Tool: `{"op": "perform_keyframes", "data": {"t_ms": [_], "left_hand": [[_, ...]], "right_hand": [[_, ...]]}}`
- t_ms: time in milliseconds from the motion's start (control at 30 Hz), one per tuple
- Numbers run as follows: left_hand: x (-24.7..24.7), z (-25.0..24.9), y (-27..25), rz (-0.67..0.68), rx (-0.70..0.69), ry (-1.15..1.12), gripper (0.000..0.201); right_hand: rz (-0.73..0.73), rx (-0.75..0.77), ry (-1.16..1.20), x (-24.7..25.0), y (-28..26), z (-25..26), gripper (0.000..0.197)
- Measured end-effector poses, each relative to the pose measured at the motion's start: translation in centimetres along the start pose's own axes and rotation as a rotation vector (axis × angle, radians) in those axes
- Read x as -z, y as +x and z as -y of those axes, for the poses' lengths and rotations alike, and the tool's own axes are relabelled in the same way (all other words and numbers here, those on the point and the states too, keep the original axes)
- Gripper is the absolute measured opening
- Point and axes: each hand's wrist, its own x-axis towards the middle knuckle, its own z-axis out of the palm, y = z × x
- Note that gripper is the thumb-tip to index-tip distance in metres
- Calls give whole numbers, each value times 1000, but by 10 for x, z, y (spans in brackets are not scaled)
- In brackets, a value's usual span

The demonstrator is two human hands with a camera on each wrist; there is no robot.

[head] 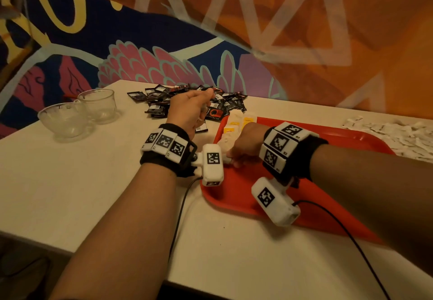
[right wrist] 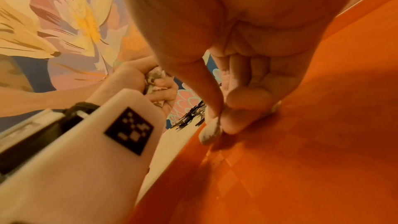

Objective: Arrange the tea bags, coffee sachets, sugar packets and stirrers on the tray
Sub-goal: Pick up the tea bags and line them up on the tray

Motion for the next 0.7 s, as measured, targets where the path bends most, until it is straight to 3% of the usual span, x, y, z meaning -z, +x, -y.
{"op": "perform_keyframes", "data": {"t_ms": [400, 567, 700], "left_hand": [[0, 0, -1, 8, 16, 23, 17], [0, 1, -1, 6, 24, 35, 16], [-1, 0, -2, 23, 28, 18, 19]], "right_hand": [[44, -6, 29, -6, 0, 3, 25], [35, -68, 215, -9, 0, 1, 19], [0, 2, 165, -1, -1, -1, 19]]}}
